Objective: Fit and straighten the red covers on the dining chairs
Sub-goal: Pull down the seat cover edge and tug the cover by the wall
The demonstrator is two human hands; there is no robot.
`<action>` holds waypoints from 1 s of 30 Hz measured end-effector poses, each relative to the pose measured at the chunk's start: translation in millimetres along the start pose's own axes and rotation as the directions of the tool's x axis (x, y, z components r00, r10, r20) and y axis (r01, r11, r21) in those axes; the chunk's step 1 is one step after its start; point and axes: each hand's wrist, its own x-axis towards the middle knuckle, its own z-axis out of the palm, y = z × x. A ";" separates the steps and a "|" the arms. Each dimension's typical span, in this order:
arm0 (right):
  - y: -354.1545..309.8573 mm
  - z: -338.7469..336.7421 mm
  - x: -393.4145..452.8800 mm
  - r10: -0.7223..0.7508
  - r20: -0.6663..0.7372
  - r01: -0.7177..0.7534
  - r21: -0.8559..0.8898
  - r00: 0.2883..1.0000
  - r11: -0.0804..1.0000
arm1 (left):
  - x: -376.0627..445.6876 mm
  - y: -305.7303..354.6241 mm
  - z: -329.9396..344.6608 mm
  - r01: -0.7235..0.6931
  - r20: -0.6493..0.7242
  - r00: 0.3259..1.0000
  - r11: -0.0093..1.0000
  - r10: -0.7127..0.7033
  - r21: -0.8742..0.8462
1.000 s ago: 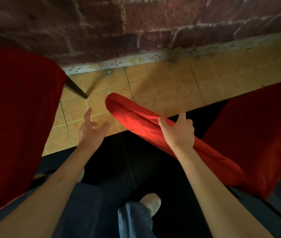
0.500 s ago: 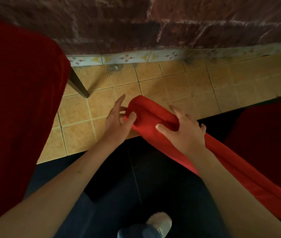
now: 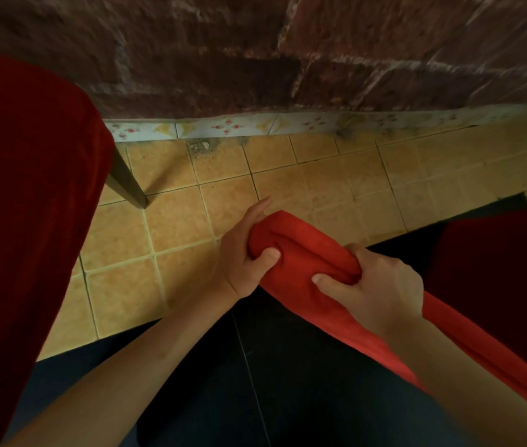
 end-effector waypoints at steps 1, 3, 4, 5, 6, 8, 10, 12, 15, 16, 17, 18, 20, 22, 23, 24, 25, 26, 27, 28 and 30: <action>0.1 0.9 0.0 0.003 -0.008 -0.003 -0.001 1.000 1.000 | 1.3 -2.2 1.5 -0.028 -0.012 1.000 1.000 0.028 -0.012; -0.4 2.3 0.1 0.007 -0.023 -0.007 -0.007 1.000 1.000 | 3.7 -6.1 3.3 -0.063 -0.031 0.998 0.998 0.063 -0.025; -0.9 2.6 0.2 0.006 -0.032 -0.007 -0.010 0.999 1.000 | 4.4 -7.6 4.2 -0.077 -0.036 0.996 0.997 0.076 -0.025; -1.2 2.9 0.0 0.003 -0.043 -0.004 -0.012 0.999 1.000 | 4.9 -8.9 4.7 -0.096 -0.041 0.995 0.995 0.095 -0.024; -1.1 3.2 0.0 -0.001 -0.051 0.000 -0.014 0.999 1.000 | 5.9 -9.8 5.0 -0.115 -0.046 0.992 0.993 0.114 -0.029; -0.9 3.5 -0.1 -0.002 -0.060 0.001 -0.016 0.998 1.000 | 8.8 -11.2 6.3 -0.146 -0.058 0.988 0.988 0.143 -0.048; -1.7 4.1 -0.9 -0.001 -0.071 -0.001 -0.018 0.997 1.000 | 9.6 -12.6 7.6 -0.161 -0.079 0.985 0.985 0.156 -0.066; -2.7 4.6 -0.9 0.012 -0.076 -0.013 -0.013 0.997 1.000 | 9.3 -12.8 9.2 -0.152 -0.098 0.985 0.985 0.144 -0.082; -2.5 3.8 -1.5 0.035 -0.075 -0.036 -0.007 0.997 0.999 | 8.3 -13.9 11.0 -0.130 -0.125 0.985 0.988 0.119 -0.078; -2.9 3.5 -1.2 0.037 -0.083 -0.038 -0.005 0.996 0.999 | 8.5 -14.5 11.8 -0.133 -0.136 0.983 0.989 0.123 -0.068; -3.2 3.9 -2.1 0.042 -0.090 -0.043 -0.002 0.995 0.999 | 7.4 -14.6 13.1 -0.133 -0.146 0.981 0.989 0.124 -0.057; -3.9 3.9 -0.9 0.047 -0.095 -0.048 -0.004 0.994 0.999 | 8.3 -14.4 13.1 -0.135 -0.160 0.979 0.990 0.126 -0.047; -2.8 4.5 -0.2 0.061 -0.096 -0.063 -0.009 0.993 0.998 | 9.0 -14.4 14.1 -0.148 -0.182 0.973 0.989 0.142 -0.024; -1.7 5.5 0.4 0.064 -0.096 -0.065 -0.009 0.993 0.998 | 8.5 -13.9 14.5 -0.152 -0.189 0.971 0.988 0.149 -0.004; -1.2 5.3 0.4 0.067 -0.096 -0.067 -0.002 0.993 0.998 | 8.4 -12.9 14.3 -0.149 -0.185 0.972 0.989 0.147 0.005; -1.0 4.8 0.0 0.068 -0.096 -0.068 0.008 0.993 0.998 | 8.3 -12.0 14.2 -0.147 -0.179 0.973 0.989 0.148 0.018; -0.8 4.1 -0.5 0.069 -0.096 -0.067 0.018 0.993 0.998 | 8.1 -11.7 14.4 -0.146 -0.177 0.973 0.989 0.149 0.029; -0.3 3.5 -1.4 0.068 -0.098 -0.066 0.025 0.993 0.998 | 7.5 -11.7 14.7 -0.147 -0.176 0.973 0.988 0.152 0.038; 0.1 2.9 -1.7 0.067 -0.099 -0.064 0.029 0.993 0.998 | 7.3 -11.7 15.3 -0.148 -0.176 0.972 0.988 0.153 0.042; 0.4 2.1 -1.9 0.068 -0.095 -0.065 0.029 0.993 0.997 | 7.0 -11.4 15.6 -0.145 -0.174 0.973 0.989 0.149 0.040; 0.9 1.3 -2.6 0.069 -0.081 -0.067 0.032 0.994 0.997 | 5.5 -11.3 15.6 -0.131 -0.176 0.975 0.991 0.134 0.030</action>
